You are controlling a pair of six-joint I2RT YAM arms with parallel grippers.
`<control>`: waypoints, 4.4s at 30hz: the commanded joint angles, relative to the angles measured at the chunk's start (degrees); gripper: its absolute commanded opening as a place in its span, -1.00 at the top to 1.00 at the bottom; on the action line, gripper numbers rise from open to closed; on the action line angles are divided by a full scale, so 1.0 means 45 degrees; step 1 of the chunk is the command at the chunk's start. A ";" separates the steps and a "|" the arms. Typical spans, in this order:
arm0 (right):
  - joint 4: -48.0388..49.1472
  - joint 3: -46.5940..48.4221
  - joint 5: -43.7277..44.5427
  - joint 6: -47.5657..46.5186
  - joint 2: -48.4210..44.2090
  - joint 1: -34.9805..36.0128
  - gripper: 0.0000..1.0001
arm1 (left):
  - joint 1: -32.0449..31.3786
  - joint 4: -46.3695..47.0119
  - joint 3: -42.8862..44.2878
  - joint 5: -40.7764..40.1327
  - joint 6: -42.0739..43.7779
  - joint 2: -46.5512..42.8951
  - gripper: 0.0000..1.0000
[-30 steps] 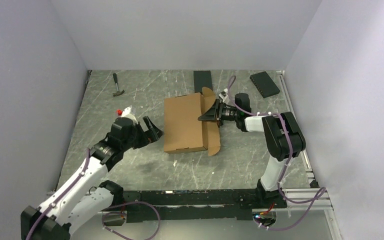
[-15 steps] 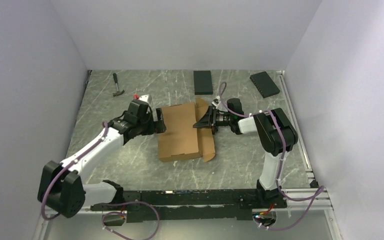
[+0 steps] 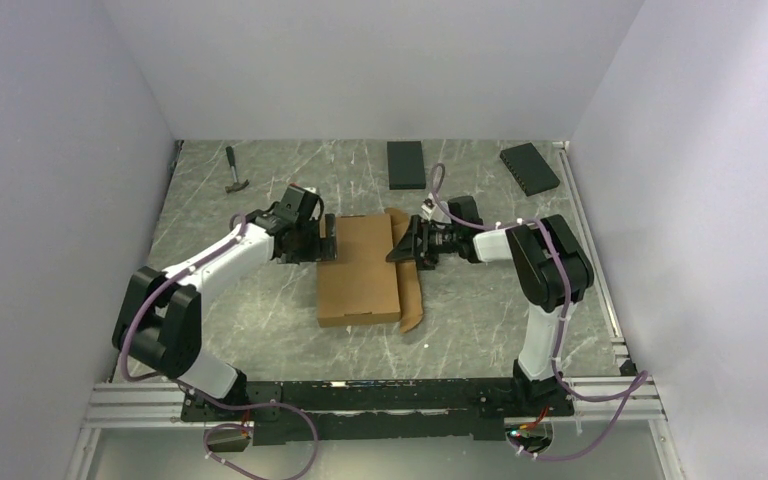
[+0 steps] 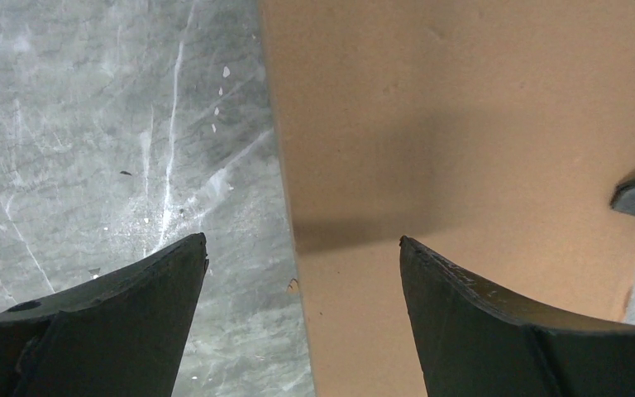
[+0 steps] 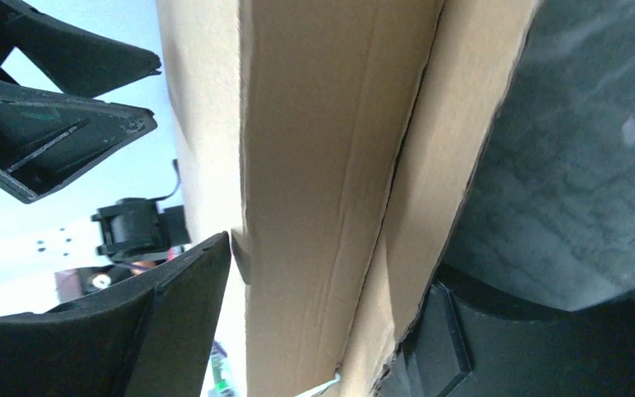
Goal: Fold the paper box
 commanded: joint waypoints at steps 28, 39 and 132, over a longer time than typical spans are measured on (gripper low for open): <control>-0.7562 -0.1712 -0.0515 -1.9494 -1.1142 -0.0625 -0.99 | -0.0034 0.3507 -0.3131 0.3218 0.0382 -0.6753 -0.99; -1.3296 -0.2910 -0.1546 -3.0479 -0.9933 0.0014 -0.94 | -0.0034 0.6062 -0.5503 0.6218 -0.1707 -0.7527 -0.99; -0.9462 -0.0801 0.3830 -2.0249 -0.5792 0.4180 1.00 | -0.0688 0.5493 -0.6457 0.3510 -0.1073 -0.5252 -0.70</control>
